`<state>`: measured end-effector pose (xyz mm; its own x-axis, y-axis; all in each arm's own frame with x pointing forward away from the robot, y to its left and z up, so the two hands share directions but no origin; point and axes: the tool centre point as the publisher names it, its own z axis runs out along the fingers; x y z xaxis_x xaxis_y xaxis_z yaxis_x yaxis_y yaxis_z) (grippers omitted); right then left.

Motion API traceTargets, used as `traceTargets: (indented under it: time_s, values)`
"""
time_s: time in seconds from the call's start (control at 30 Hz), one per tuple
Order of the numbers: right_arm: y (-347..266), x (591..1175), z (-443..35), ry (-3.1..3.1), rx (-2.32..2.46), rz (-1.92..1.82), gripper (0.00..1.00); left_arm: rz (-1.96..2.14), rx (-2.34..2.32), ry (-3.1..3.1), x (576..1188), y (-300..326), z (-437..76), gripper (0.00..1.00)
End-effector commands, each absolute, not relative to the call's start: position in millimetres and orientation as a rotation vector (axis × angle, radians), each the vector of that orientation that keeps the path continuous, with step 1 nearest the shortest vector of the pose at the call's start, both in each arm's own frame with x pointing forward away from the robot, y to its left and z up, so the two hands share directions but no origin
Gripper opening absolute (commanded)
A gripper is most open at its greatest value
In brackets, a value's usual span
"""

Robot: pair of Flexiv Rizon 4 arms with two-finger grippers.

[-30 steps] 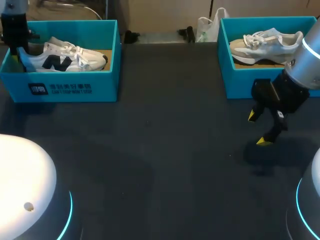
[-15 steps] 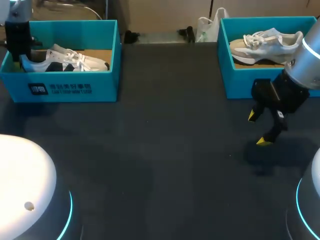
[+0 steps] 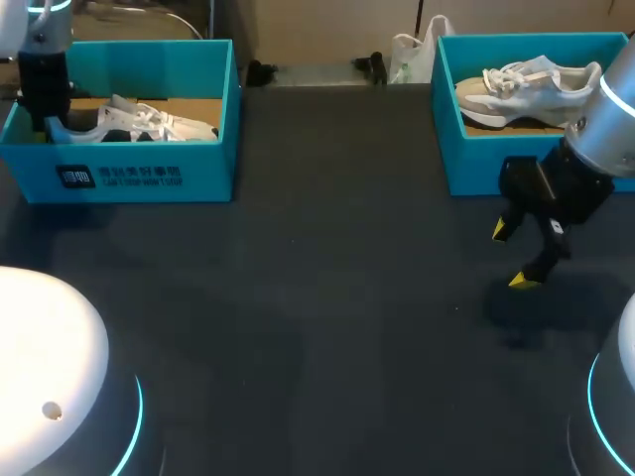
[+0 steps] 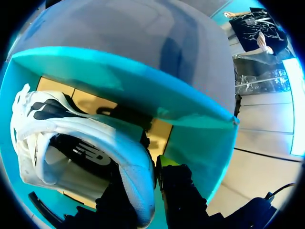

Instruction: Take the shoe out of the shoebox, open the shoe tongue, remove and reinsert the insole, then place the shoe into the shoebox

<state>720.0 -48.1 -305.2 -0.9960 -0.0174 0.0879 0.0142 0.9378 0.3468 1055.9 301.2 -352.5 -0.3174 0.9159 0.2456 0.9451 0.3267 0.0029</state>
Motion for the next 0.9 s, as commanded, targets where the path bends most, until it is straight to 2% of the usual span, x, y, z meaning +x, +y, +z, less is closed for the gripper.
traceTargets:
  time_s: [0.03, 0.7, 0.77, 0.9]
  values:
    - [-47.2, 719.7, -305.7, -3.006, 0.0, -0.533, 1.0, -0.207, -1.685, -2.389, 1062.5, 300.4, -358.9, 0.0]
    - [-47.2, 719.7, -305.7, -3.006, 0.0, -0.533, 1.0, -0.204, -1.665, -2.36, 1056.3, 304.9, -381.1, 0.0]
    - [-47.2, 719.7, -305.7, -3.006, 0.0, -0.533, 1.0, -0.192, -1.667, -2.357, 1055.8, 305.3, -381.0, 0.31]
    - [-47.2, 719.7, -305.7, -3.006, 0.0, -0.533, 1.0, -0.19, -1.664, -2.363, 1055.7, 305.7, -380.5, 0.49]
